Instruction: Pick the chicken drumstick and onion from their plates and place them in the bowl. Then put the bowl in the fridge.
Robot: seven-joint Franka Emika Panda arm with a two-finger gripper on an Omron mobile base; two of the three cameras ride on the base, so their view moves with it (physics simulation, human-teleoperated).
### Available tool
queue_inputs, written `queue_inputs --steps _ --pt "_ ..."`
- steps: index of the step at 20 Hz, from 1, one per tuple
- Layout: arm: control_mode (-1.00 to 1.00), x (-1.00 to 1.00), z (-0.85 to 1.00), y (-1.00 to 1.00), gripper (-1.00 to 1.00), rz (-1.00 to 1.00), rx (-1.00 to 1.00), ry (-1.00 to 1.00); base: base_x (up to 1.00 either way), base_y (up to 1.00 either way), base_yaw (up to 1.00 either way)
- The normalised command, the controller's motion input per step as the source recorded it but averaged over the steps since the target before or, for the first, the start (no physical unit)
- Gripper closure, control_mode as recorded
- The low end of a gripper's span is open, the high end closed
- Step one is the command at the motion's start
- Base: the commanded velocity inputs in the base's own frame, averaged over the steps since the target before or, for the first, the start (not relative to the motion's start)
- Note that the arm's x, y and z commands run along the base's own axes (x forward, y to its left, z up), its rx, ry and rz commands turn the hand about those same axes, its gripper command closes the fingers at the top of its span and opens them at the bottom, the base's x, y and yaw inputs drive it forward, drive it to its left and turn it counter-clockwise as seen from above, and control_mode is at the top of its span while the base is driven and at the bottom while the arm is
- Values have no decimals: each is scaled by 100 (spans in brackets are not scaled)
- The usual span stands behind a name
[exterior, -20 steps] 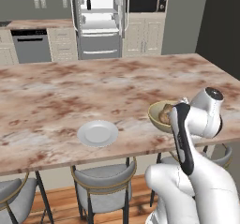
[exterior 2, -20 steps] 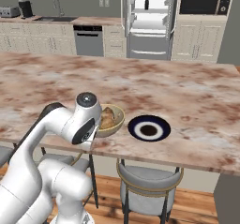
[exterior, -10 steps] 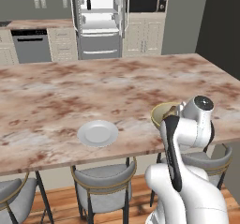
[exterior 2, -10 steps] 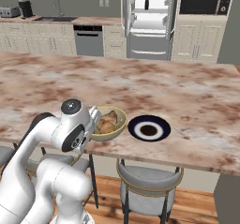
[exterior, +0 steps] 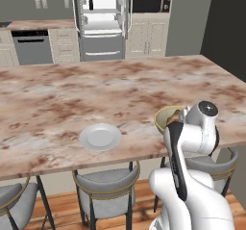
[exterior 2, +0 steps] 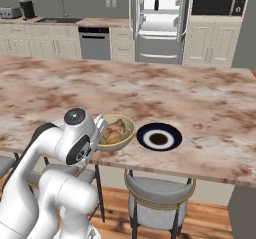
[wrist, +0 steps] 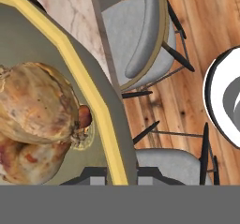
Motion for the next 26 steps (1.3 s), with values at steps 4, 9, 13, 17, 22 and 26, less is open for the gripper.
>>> queue_inputs --steps 4,9,13,17,22,26 --pt "-100 0 0 0 100 0 0 0 0 0 0" --pt "-100 0 0 0 100 0 0 0 0 0 0" --pt "100 0 0 0 100 0 0 0 0 0 0" --pt "100 0 0 0 100 0 0 0 0 0 0" --pt "100 0 0 0 100 0 0 0 -25 -6 -1" --pt "100 0 0 0 100 0 0 0 -60 -20 0"
